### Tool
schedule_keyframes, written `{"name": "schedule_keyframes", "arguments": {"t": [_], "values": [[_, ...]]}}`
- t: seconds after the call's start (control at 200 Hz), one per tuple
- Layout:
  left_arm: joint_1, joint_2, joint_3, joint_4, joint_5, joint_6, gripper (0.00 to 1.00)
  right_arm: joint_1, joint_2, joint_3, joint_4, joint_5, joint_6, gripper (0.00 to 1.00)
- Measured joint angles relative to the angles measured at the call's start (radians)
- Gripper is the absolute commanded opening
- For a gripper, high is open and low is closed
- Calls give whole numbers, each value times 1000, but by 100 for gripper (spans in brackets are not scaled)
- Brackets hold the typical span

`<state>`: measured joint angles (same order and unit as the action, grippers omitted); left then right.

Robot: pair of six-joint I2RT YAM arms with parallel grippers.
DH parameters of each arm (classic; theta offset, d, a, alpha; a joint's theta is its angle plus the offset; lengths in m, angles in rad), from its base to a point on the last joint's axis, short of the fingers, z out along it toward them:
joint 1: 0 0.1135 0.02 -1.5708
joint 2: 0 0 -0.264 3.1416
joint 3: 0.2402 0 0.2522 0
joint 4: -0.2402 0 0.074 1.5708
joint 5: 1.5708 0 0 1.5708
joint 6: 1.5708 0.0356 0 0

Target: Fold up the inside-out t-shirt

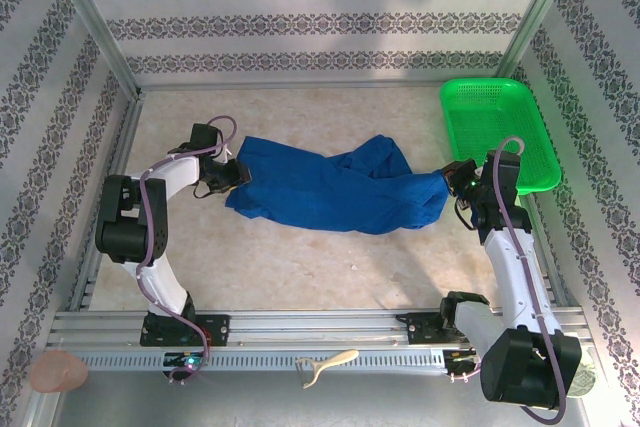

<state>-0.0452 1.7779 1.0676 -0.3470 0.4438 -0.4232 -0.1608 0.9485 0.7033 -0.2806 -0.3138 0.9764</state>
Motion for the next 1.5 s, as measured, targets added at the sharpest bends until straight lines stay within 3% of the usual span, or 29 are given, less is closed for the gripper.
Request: {"name": "schedule_keyframes", "arguments": {"t": [0.125, 0.185, 0.41, 0.739, 0.884, 1.259, 1.499], "values": [[0, -17, -2, -4, -8, -2, 18, 0, 0, 0, 0, 0, 0, 0], [0, -34, -2, -12, -16, -8, 0, 0, 0, 0, 0, 0, 1, 0], [3, -117, 136, -139, -41, -21, 0, 0, 58, 92, -15, -25, 23, 0], [94, -126, 900, -200, -2, -185, 0, -26, 256, 643, 87, -106, 174, 0], [153, -127, 1141, -200, 9, -253, 0, -71, 299, 829, 152, -126, 262, 0], [172, -208, 1138, -223, 50, -359, 0, -123, 288, 1015, 185, -166, 402, 0], [186, -254, 1267, -222, 46, -402, 0, -158, 297, 1317, 141, -174, 412, 0]]}}
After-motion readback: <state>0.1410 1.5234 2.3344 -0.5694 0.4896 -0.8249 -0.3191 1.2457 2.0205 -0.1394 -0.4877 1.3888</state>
